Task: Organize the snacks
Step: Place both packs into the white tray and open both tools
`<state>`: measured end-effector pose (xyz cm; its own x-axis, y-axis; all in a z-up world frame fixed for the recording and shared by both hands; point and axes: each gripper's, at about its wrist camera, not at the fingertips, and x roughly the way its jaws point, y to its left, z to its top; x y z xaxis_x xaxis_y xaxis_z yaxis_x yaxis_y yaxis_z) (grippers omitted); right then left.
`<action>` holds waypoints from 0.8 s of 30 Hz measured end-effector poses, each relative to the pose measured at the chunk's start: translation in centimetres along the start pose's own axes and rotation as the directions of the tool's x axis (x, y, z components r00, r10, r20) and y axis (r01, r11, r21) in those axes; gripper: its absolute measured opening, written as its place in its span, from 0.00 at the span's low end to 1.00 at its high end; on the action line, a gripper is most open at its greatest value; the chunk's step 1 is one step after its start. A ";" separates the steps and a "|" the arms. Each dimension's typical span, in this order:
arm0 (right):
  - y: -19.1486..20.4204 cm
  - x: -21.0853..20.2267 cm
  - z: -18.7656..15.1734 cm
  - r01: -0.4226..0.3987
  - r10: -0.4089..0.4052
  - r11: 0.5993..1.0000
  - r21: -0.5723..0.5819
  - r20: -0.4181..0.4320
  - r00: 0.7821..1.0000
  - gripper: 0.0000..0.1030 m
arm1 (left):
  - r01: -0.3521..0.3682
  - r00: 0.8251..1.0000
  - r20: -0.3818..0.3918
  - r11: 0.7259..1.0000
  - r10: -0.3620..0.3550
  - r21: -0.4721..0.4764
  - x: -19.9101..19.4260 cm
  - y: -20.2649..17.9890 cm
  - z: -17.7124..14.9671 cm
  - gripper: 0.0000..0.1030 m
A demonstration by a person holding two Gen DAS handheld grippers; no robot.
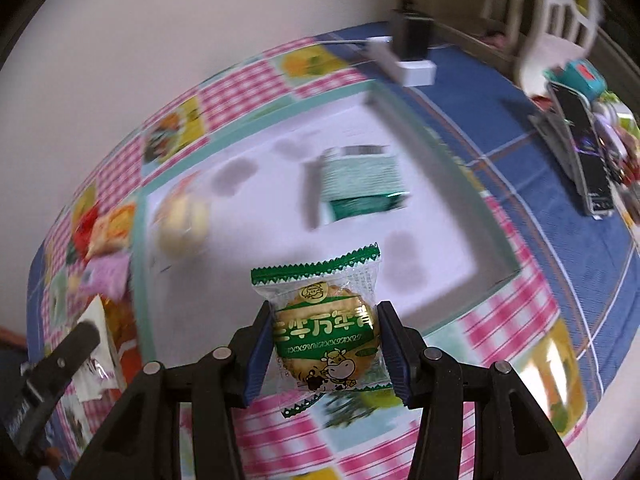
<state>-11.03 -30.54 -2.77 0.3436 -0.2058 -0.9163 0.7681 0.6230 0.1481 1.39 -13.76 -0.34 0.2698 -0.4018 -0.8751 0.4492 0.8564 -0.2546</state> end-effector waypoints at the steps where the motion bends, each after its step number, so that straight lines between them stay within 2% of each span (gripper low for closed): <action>1: -0.5 0.1 0.2 0.001 -0.001 1.000 0.012 0.001 1.000 0.51 | 0.002 1.000 -0.003 1.000 -0.002 0.015 0.2 -0.6 -0.1 0.51; 6: -2.2 0.8 1.2 0.018 -0.018 0.999 0.052 0.006 1.000 0.51 | 0.005 0.999 -0.039 0.995 -0.001 0.105 2.4 -3.6 -0.5 0.51; 11: -2.8 1.2 1.6 0.013 -0.014 0.998 0.068 0.007 1.000 0.51 | 0.002 0.998 -0.065 0.990 0.007 0.144 3.9 -5.1 -0.8 0.51; 16: -2.6 1.4 1.7 0.007 -0.008 0.998 0.068 0.005 1.000 0.51 | 0.011 0.997 -0.081 0.990 0.001 0.138 4.4 -5.2 -0.7 0.54; 23: -2.2 1.6 1.8 0.002 -0.003 0.999 0.051 0.006 1.000 0.51 | 0.018 0.998 -0.063 0.995 -0.011 0.101 3.1 -4.6 -0.2 0.58; 24: -2.1 1.7 1.8 0.004 -0.004 0.999 0.046 0.007 1.000 0.51 | 0.010 0.998 -0.059 0.995 -0.005 0.095 3.0 -4.4 -0.1 0.63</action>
<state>-11.11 -33.55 -3.94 0.3440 -0.2133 -0.9144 0.7933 0.5871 0.1615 0.12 -18.72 -1.87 0.2167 -0.3858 -0.8968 0.5305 0.8177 -0.2235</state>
